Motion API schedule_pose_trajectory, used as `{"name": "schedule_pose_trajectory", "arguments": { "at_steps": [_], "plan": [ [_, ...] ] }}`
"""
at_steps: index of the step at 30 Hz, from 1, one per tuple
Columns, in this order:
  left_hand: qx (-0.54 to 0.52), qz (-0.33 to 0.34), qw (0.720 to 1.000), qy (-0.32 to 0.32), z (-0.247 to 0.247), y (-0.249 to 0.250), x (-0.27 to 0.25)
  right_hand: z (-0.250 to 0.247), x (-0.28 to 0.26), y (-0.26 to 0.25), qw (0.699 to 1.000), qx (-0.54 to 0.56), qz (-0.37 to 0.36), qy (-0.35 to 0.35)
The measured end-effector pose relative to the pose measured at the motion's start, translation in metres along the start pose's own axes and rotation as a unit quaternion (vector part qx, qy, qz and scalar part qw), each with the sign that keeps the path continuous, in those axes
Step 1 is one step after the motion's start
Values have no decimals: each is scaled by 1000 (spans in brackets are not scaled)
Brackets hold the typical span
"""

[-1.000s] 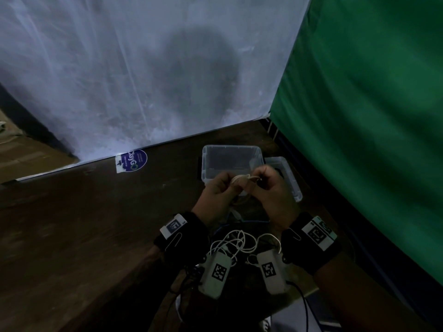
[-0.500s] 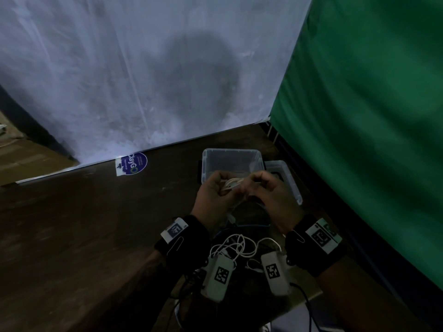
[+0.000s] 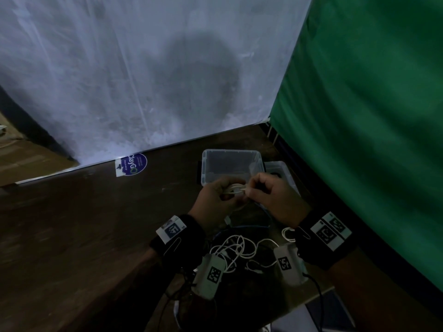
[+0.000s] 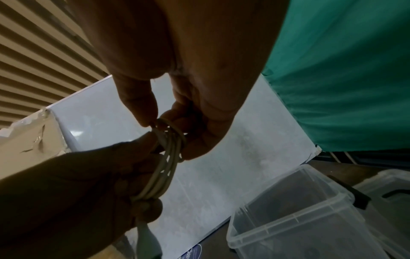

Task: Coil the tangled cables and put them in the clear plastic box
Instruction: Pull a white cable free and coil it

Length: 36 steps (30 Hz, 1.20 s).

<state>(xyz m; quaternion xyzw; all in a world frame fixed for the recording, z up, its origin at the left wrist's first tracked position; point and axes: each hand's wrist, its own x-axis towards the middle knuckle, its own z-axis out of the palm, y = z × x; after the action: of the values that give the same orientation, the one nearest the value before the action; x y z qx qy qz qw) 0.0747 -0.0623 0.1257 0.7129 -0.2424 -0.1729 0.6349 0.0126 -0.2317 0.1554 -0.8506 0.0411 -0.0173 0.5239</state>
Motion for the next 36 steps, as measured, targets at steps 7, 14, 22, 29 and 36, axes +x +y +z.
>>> {"name": "schedule_pose_trajectory", "arguments": {
  "at_steps": [7,14,22,29,36],
  "plan": [
    [29,15,998,48,5,4,1,4,-1,-2,996,-26,-71,50],
    [-6,5,998,58,5,8,3,-6,-8,-5,999,-2,-31,44],
    [6,8,1000,-22,19,23,5,-30,-15,0,999,-31,-19,-3],
    [55,-11,993,-102,35,32,17,-53,-28,7,1000,-13,-3,-16],
    [46,-51,983,-167,47,35,25,-70,-39,15,998,37,27,-47]
  ]
}}
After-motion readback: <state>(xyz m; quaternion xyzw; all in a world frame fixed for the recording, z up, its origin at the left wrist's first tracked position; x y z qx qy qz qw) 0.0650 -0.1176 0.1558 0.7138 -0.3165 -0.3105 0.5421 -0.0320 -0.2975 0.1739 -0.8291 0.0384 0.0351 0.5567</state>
